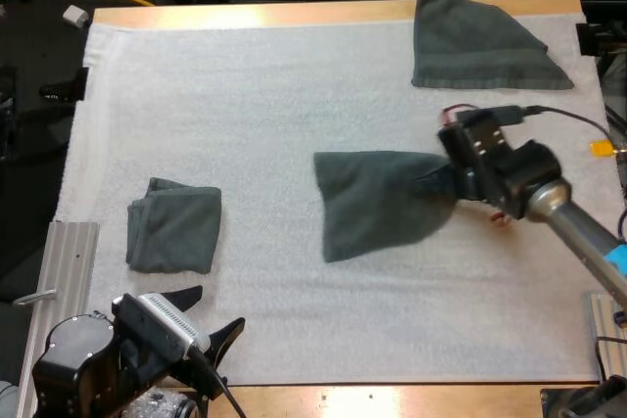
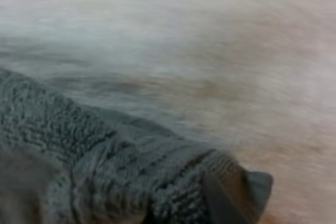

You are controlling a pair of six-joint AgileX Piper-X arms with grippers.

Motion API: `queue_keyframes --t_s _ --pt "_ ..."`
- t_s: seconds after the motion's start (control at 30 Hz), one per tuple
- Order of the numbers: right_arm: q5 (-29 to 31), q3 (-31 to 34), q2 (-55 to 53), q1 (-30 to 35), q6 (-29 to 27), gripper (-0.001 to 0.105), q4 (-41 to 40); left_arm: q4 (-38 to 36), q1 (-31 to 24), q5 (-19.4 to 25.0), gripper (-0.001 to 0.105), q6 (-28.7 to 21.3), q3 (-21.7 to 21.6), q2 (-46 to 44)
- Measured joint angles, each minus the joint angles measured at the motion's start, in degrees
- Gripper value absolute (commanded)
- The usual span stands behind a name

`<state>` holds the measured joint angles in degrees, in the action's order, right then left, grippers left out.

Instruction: Pick towel from pile, fold and stack

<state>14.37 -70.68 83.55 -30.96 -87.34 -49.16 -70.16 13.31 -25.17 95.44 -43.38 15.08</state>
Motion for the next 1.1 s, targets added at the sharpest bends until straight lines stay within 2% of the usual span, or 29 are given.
queue_keyframes --t_s 0.07,0.23,0.27,0.33,0.47,0.53,0.7,0.9,1.1 --pt "0.25 0.20 0.10 1.63 0.26 0.020 -1.46 0.19 0.00 0.00 0.065 0.00 0.00 0.00" --pt "0.97 0.36 0.99 4.23 1.19 0.071 -4.45 1.26 0.00 0.00 0.065 0.00 0.00 0.00" --pt "1.33 0.35 1.09 4.49 1.18 0.076 -4.74 1.29 0.00 0.00 0.065 0.00 0.00 0.00" --pt "2.10 0.33 1.12 4.83 1.17 0.076 -5.43 1.30 0.00 0.00 0.065 0.00 0.00 0.00" --pt "3.40 0.33 0.76 4.84 0.28 0.063 -7.96 1.30 0.00 0.00 0.065 0.00 0.00 0.00" --pt "3.46 0.33 0.14 4.84 -0.34 0.064 -9.43 1.30 0.00 0.00 0.065 0.00 0.00 0.00" --pt "3.14 0.01 -1.91 4.84 -0.93 0.055 -11.34 1.79 0.00 0.00 0.065 0.00 0.00 0.00" --pt "1.61 -0.06 -6.47 4.84 -1.34 0.055 -15.56 3.56 0.00 -0.15 0.065 0.00 0.00 0.76" --pt "-0.33 0.46 -11.29 4.84 -1.34 0.056 -19.57 5.24 0.00 -1.39 0.065 0.00 0.00 5.20"
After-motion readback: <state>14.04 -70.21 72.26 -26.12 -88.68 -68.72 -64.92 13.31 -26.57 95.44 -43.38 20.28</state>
